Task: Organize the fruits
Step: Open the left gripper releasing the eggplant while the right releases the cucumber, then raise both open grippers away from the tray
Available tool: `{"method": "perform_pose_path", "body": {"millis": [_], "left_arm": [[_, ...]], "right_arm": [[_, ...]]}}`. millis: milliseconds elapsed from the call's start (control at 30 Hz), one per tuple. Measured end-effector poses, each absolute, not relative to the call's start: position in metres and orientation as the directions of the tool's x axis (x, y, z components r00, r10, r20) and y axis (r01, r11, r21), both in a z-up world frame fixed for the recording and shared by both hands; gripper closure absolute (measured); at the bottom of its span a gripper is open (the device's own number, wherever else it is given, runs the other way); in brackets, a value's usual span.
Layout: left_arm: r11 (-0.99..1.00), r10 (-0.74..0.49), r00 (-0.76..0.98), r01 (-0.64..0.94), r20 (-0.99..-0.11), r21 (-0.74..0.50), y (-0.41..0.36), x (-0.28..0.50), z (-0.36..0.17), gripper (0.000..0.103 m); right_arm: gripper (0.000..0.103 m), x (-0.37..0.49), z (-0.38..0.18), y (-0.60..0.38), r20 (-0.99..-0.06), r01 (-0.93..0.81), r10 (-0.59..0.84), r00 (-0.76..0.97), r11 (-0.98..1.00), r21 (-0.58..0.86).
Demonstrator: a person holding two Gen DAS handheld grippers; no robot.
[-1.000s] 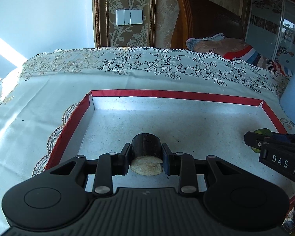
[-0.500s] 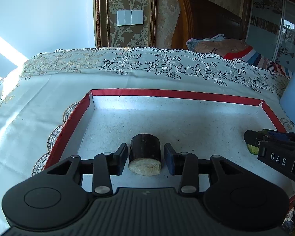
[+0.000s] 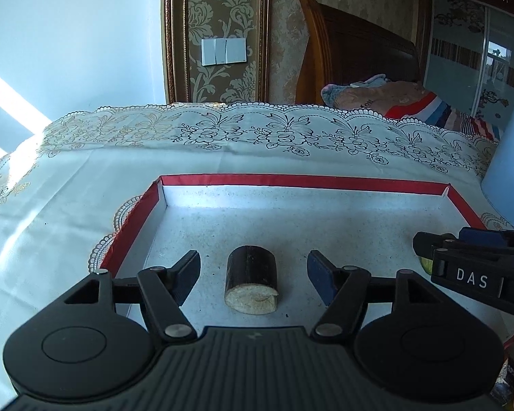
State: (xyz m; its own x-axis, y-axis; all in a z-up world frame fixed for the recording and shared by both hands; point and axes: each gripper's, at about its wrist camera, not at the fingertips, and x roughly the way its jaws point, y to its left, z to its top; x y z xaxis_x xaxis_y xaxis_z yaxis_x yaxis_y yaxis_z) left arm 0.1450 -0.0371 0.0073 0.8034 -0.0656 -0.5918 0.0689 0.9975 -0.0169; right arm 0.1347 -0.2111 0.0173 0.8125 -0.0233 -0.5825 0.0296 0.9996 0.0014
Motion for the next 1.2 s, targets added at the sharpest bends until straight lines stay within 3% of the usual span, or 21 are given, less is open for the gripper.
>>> {"method": "perform_pose_path", "body": {"millis": [133,200,367,733,1200], "left_arm": [[0.997,-0.069,0.807,0.067,-0.586,-0.025,-0.036,0.144,0.007,0.028],[0.997,-0.076,0.806,0.075,-0.587,-0.026,-0.036,0.143,0.007,0.028],[0.996,-0.084,0.806,0.085,-0.585,-0.025,-0.036,0.14,0.007,0.025],[0.996,-0.089,0.829,0.067,-0.552,-0.06,-0.026,0.125,0.014,0.023],[0.997,-0.066,0.842,0.075,-0.535,-0.005,-0.031,0.121,0.013,0.023]], "right_arm": [[0.036,0.133,0.019,-0.212,-0.573,0.039,-0.031,0.819,0.999,0.001],[0.023,0.133,0.02,-0.213,-0.566,0.044,-0.036,0.824,0.999,0.0],[0.007,0.13,0.022,-0.216,-0.555,0.05,-0.033,0.831,0.999,0.014],[0.0,0.115,0.025,-0.217,-0.536,0.053,-0.036,0.844,0.998,0.017],[0.0,0.1,0.028,-0.221,-0.541,0.043,-0.022,0.841,0.999,0.027]]}}
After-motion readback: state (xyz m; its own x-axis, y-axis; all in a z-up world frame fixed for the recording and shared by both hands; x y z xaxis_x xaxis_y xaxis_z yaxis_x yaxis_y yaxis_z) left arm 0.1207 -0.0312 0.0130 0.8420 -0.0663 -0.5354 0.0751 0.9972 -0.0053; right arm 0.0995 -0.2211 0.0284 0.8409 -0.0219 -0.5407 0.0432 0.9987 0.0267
